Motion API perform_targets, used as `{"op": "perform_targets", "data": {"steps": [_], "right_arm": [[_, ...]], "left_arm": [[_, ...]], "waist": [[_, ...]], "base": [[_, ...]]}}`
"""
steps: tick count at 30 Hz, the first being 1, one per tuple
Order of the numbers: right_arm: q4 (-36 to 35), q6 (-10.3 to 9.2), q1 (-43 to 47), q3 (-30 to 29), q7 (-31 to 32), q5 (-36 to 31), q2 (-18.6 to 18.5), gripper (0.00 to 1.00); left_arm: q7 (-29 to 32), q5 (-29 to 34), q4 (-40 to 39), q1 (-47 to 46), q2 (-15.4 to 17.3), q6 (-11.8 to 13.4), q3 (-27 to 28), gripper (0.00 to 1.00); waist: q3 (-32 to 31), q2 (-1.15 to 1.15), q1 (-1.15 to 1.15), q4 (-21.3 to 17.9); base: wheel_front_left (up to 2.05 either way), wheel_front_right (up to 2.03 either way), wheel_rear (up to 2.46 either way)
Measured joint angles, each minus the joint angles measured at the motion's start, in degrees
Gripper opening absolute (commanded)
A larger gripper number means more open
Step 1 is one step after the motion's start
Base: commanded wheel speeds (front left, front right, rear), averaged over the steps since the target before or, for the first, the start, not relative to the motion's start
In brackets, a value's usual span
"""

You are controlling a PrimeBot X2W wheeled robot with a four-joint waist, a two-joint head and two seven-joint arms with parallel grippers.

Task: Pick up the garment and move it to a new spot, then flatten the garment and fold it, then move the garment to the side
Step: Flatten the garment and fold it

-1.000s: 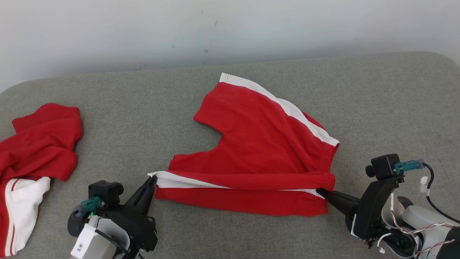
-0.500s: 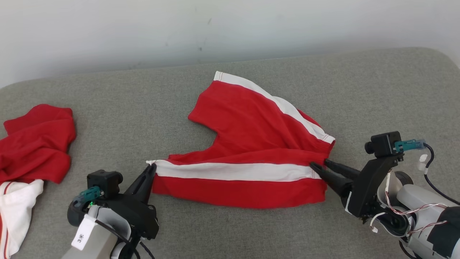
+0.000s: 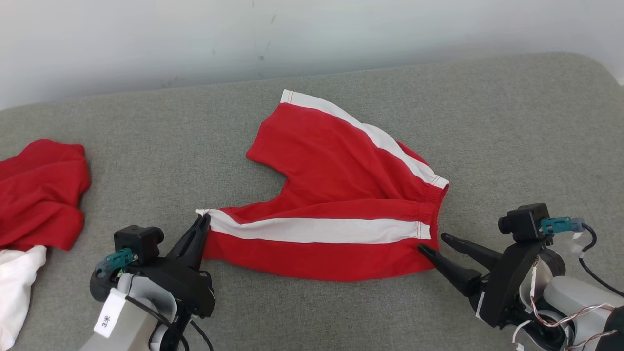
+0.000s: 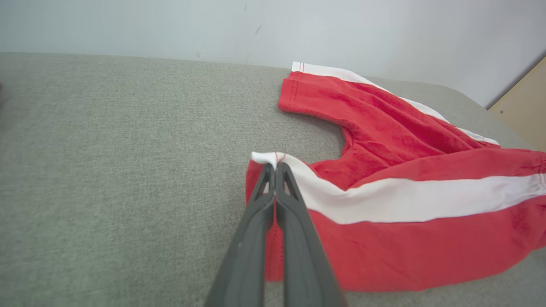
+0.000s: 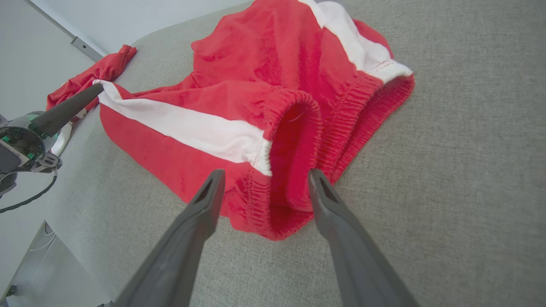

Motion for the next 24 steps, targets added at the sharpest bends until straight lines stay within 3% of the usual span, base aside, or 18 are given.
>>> {"op": "perform_targets", "data": {"steps": [6,10,14,17,20,21,23,24], "right_arm": [[-2.5,-0.35,-0.02,0.73,-0.89,-2.53,-0.13,0.98],[-3.3,-1.52,-0.12,1.4,-1.16,-4.57,-0.53,0.74],[-3.5,-2.94,-0.32,2.18,-1.07,-6.23,-1.58,0.67],[-3.67,-3.82,-0.62,2.77,-0.24,-7.16,-1.8,0.68],[-3.64,-4.47,-1.33,3.31,0.52,-7.92,-1.82,0.78],[-3.59,-4.71,-1.53,3.43,0.97,-8.17,-1.82,0.69],[-3.48,-5.13,-1.58,3.82,1.54,-8.29,-1.8,0.27],[-3.44,-5.22,-1.58,4.1,1.88,-8.6,-1.81,0.0]], "left_arm": [[0.0,0.89,-0.24,0.0,-0.24,0.23,0.07,0.0],[0.0,1.46,-0.23,-0.01,-0.99,0.25,-0.16,0.0],[-0.01,2.15,-0.24,0.0,-1.08,0.25,-0.15,0.0],[-0.01,2.85,-0.36,0.13,-1.07,0.52,0.05,0.0],[-0.01,2.94,-0.63,0.35,-1.2,0.55,0.19,0.0],[-0.01,2.97,-0.75,0.45,-1.26,0.55,0.23,0.0],[-0.01,3.0,-0.92,0.86,-1.36,0.56,0.35,0.0],[-0.01,3.05,-0.94,1.08,-1.37,0.56,0.37,0.0]], "waist": [[-0.15,0.0,0.0,-0.01],[-0.55,0.0,0.0,0.45],[-0.93,0.0,0.0,1.12],[-1.13,0.0,0.0,1.54],[-1.13,0.0,0.0,1.74],[-1.1,0.0,0.0,1.8],[-1.02,0.0,0.0,1.91],[-0.97,0.0,0.0,1.96]], "base": [[0.0,0.0,0.0],[0.0,0.0,0.0],[0.0,0.0,0.0],[0.0,0.0,0.0],[0.0,0.0,0.0],[0.0,0.0,0.0],[0.0,0.0,0.0],[0.0,0.0,0.0]]}}
